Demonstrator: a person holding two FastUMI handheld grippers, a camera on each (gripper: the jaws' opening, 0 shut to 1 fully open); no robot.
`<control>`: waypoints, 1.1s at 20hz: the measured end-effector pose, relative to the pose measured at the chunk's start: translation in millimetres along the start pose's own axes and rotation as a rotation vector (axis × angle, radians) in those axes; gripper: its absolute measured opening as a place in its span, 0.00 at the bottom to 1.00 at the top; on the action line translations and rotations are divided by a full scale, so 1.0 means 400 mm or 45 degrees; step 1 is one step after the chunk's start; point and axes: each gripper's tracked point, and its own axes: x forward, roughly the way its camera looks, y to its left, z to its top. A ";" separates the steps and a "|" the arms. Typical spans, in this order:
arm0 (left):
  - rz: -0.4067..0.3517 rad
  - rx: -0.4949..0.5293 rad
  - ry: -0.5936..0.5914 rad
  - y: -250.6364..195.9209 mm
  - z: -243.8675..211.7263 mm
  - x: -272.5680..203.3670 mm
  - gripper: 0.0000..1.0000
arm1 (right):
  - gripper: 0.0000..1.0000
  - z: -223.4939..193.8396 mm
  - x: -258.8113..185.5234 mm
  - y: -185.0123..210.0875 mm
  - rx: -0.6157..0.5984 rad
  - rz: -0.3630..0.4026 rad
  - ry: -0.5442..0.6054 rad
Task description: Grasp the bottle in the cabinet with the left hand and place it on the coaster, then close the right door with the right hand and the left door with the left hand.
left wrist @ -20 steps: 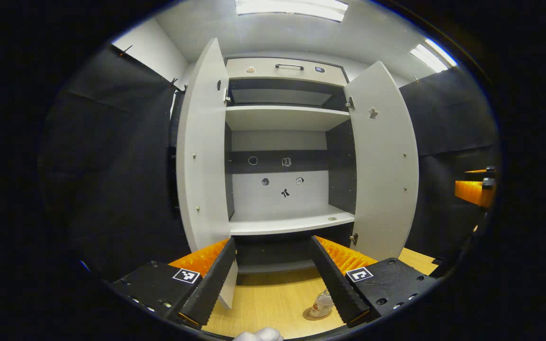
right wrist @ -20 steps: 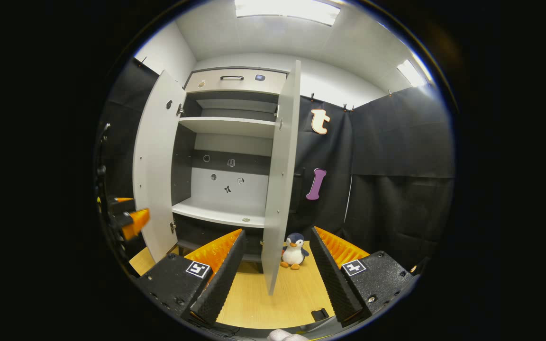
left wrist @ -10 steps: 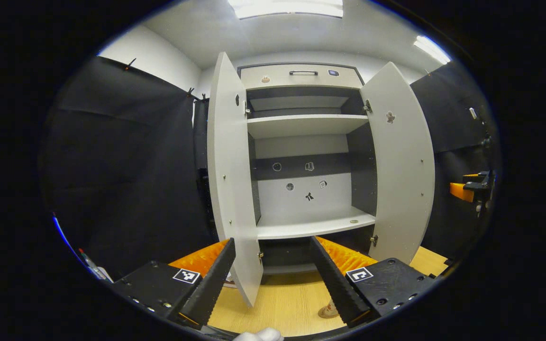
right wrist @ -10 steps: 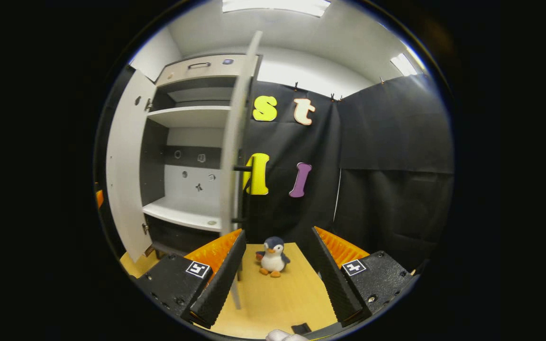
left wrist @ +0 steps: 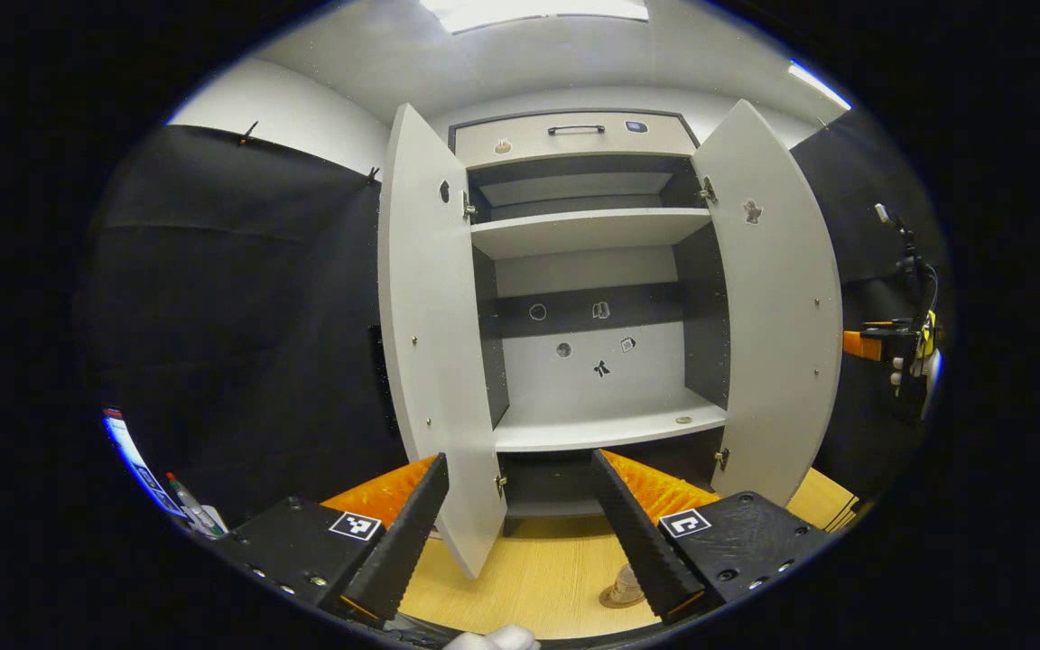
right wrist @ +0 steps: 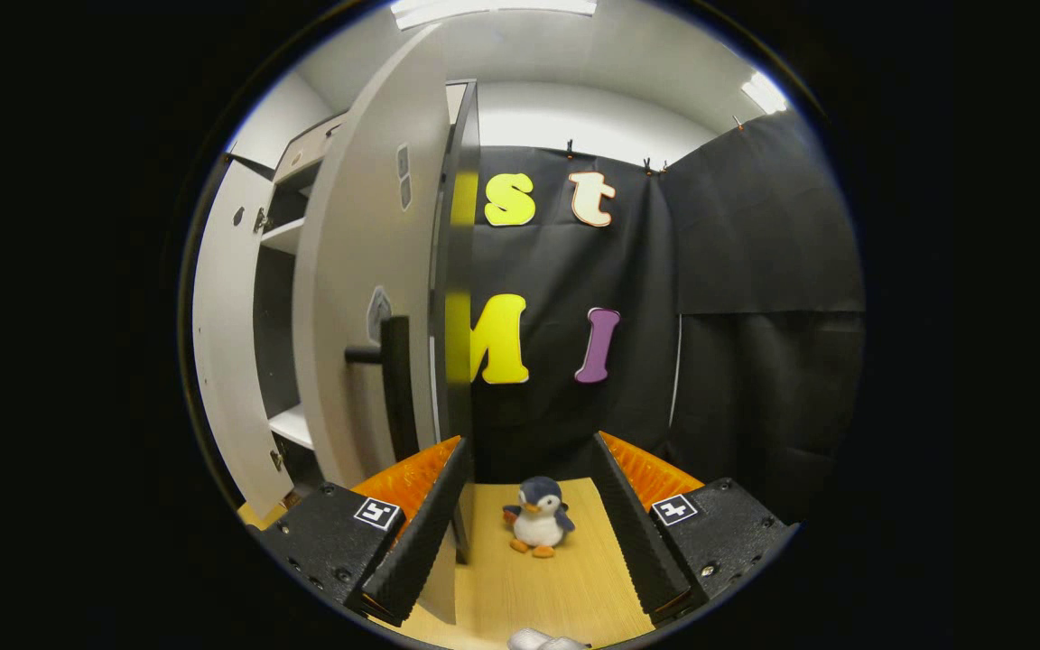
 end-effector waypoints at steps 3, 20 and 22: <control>0.039 0.007 0.016 -0.004 -0.003 -0.003 0.96 | 0.83 0.017 0.014 0.010 -0.034 0.046 -0.008; 0.178 -0.038 0.065 0.079 -0.048 -0.046 0.96 | 0.83 0.006 0.013 0.204 -0.078 0.231 0.038; 0.173 -0.027 0.064 0.093 -0.052 -0.047 0.96 | 0.83 0.004 0.018 0.247 -0.069 0.240 0.040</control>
